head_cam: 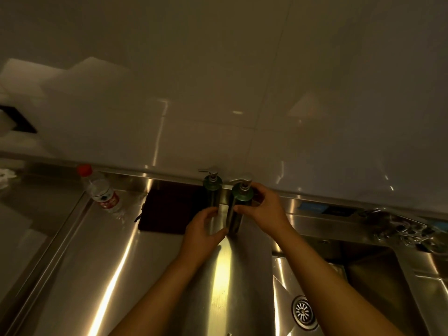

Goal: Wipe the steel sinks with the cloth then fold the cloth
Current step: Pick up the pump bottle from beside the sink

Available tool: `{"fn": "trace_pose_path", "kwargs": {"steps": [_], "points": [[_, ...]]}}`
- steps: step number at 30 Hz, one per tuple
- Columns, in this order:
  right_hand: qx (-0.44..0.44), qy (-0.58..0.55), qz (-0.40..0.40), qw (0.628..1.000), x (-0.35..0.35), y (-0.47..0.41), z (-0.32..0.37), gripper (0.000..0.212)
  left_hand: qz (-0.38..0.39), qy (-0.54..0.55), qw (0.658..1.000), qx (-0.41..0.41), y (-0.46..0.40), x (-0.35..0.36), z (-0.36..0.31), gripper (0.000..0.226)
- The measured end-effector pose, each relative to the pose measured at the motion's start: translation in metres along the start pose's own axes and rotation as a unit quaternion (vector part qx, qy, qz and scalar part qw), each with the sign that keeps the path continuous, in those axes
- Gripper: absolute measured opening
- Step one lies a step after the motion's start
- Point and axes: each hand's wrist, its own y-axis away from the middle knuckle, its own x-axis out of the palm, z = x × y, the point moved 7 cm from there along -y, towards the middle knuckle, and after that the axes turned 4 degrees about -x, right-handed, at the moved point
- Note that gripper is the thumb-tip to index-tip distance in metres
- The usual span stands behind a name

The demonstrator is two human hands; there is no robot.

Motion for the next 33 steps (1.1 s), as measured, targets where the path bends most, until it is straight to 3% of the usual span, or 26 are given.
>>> {"fn": "trace_pose_path", "kwargs": {"steps": [16, 33], "points": [[0.012, -0.004, -0.017, 1.000, 0.024, -0.049, -0.026, 0.063, -0.033, -0.042, 0.999, 0.006, -0.021, -0.013, 0.030, 0.063], [0.027, -0.028, -0.070, 0.997, 0.030, -0.056, -0.046, 0.068, -0.003, -0.012, 1.000, 0.002, -0.014, -0.022, 0.036, 0.059]]}}
